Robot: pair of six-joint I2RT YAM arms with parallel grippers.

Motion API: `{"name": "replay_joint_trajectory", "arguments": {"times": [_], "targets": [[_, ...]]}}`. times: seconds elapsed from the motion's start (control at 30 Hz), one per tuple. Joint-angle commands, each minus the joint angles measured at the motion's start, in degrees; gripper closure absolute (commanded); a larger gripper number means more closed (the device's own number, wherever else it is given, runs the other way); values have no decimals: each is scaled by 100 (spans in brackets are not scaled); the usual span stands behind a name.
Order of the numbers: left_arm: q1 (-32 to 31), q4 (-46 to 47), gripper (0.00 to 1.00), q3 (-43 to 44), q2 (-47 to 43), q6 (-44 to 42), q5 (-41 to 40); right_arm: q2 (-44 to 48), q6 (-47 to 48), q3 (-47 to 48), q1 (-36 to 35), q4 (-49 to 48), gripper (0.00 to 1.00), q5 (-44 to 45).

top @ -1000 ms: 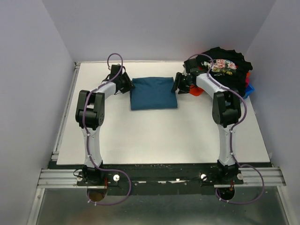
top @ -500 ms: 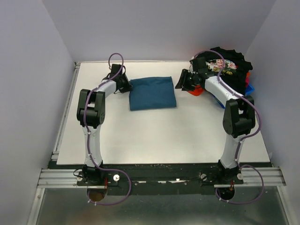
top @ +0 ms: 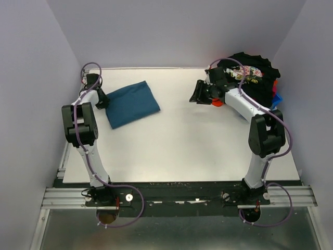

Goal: Fold and stack the t-shirts
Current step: Put the neatly folded tshirt into the corner of the board with the left arm

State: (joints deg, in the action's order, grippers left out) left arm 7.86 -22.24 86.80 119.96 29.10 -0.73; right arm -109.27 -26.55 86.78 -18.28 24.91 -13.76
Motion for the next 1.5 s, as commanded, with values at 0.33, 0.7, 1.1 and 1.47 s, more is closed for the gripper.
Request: {"name": "replay_joint_trajectory", "arguments": {"times": [0.33,0.7,1.1,1.47], "targets": [[603,-45,35,-742,-1306,103,-1044,775,-44,-521,9,-284,24,-13],[-643,1335,17,-2412,-4207,1212,-489,2839,-211,-2576,-105,-1681,6,40],[-3131,2960,1,-5136,-6018,826,-875,6697,-114,-5740,-105,-2429,6,962],[-3493,3850,1,-6905,-7118,35,-551,7297,9,-6832,-105,-3149,6,1675]]}}
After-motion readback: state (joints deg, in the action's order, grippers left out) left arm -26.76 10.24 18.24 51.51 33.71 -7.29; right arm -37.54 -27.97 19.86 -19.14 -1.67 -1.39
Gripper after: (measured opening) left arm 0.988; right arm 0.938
